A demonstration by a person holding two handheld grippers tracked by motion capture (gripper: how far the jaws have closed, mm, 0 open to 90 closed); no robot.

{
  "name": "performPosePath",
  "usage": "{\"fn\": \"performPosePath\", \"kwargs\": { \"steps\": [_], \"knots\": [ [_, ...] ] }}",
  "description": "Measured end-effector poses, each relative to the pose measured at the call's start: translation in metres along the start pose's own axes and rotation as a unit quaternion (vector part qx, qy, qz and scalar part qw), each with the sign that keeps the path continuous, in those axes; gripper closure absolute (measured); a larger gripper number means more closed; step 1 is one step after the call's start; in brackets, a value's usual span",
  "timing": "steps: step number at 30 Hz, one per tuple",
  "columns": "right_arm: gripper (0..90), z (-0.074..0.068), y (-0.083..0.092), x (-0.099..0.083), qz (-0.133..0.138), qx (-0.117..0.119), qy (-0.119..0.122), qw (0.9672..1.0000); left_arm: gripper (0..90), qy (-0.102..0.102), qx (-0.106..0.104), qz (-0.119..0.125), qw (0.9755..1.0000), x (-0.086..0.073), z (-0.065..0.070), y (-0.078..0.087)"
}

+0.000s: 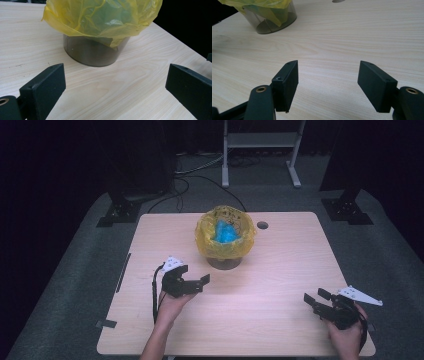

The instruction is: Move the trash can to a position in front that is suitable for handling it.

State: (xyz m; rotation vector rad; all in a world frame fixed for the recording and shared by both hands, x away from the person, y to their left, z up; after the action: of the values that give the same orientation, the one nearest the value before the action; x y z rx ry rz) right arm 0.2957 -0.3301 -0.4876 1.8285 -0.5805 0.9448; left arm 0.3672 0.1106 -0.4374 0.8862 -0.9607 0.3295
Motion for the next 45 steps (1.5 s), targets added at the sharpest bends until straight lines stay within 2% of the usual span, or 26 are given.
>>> {"fn": "performPosePath", "kwargs": {
  "steps": [3,8,9,12,14,16,19,23,26,31,34,35,37,38,39,42,45],
  "knots": [
    [32.3,0.001,-0.001,-0.001,-0.002,0.002,0.000,1.0000,1.6,0.004,-0.002,0.003,1.0000,0.005,0.000,-0.001],
    [32.4,0.003,-0.002,-0.002,-0.005,0.006,-0.010,0.9999,1.6,0.012,-0.008,0.025,0.9996,0.023,0.003,-0.003],
    [32.5,0.003,-0.001,-0.002,-0.005,0.005,-0.009,0.9999,1.6,0.022,-0.011,0.029,0.9993,0.032,0.003,-0.006],
    [32.6,0.002,0.000,-0.001,-0.004,0.004,-0.008,1.0000,1.6,0.035,-0.012,0.039,0.9986,0.044,0.002,-0.008],
    [32.6,0.000,0.001,0.000,-0.003,0.003,-0.005,1.0000,1.6,0.041,-0.004,0.046,0.9981,0.054,0.001,-0.009],
    [32.7,-0.001,0.001,0.000,-0.002,0.002,-0.003,1.0000,1.6,0.036,0.011,0.048,0.9981,0.065,-0.001,-0.012],
    [32.7,-0.003,0.001,0.000,-0.004,0.001,-0.001,1.0000,1.6,0.050,0.030,0.046,0.9973,0.081,-0.009,-0.021],
    [32.7,-0.003,0.000,0.000,-0.006,0.002,-0.002,1.0000,1.6,0.059,0.040,0.046,0.9965,0.090,-0.015,-0.030],
    [33.0,-0.003,-0.002,-0.001,-0.009,0.003,0.001,1.0000,1.6,0.072,0.039,0.037,0.9959,0.100,-0.018,-0.044],
    [33.1,-0.003,-0.001,0.000,-0.007,0.004,0.003,1.0000,4.8,0.074,0.055,0.017,0.9957,0.106,-0.021,-0.059],
    [33.1,-0.002,0.001,0.000,-0.006,0.004,0.002,1.0000,6.8,0.061,0.069,-0.002,0.9958,0.108,-0.021,-0.065],
    [33.1,-0.002,0.001,-0.001,-0.006,0.005,0.001,1.0000,12.3,0.046,0.073,-0.015,0.9962,0.107,-0.019,-0.068],
    [33.4,-0.001,0.002,-0.001,-0.005,0.005,0.000,1.0000,12.4,0.038,0.075,-0.019,0.9963,0.105,-0.019,-0.069],
    [33.4,0.000,0.002,-0.001,-0.004,0.005,-0.001,1.0000,12.9,0.034,0.074,-0.020,0.9965,0.104,-0.018,-0.069],
    [33.4,0.000,0.002,-0.001,-0.004,0.006,-0.001,1.0000,13.3,0.042,0.067,-0.014,0.9968,0.102,-0.018,-0.069],
    [33.4,-0.001,0.002,0.000,-0.003,0.006,0.001,1.0000,13.6,0.043,0.062,-0.010,0.9971,0.101,-0.017,-0.068],
    [33.4,-0.003,0.002,0.000,-0.003,0.007,0.002,1.0000,15.8,0.043,0.057,-0.016,0.9973,0.099,-0.014,-0.065]
  ]
}}
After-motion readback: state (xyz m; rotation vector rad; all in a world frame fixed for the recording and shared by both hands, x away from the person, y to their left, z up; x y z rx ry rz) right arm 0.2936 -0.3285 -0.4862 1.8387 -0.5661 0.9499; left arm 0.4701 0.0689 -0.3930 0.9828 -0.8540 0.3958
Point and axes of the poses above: each handheld gripper's, and its own axes: y roughly backward along the jaws, x roughly out of its top, z roughly to its right, the point moved 4 cm from there along -y, roughly forward along the jaws, and after that the axes turned 6 degrees about -z, right-handed, at the moved point
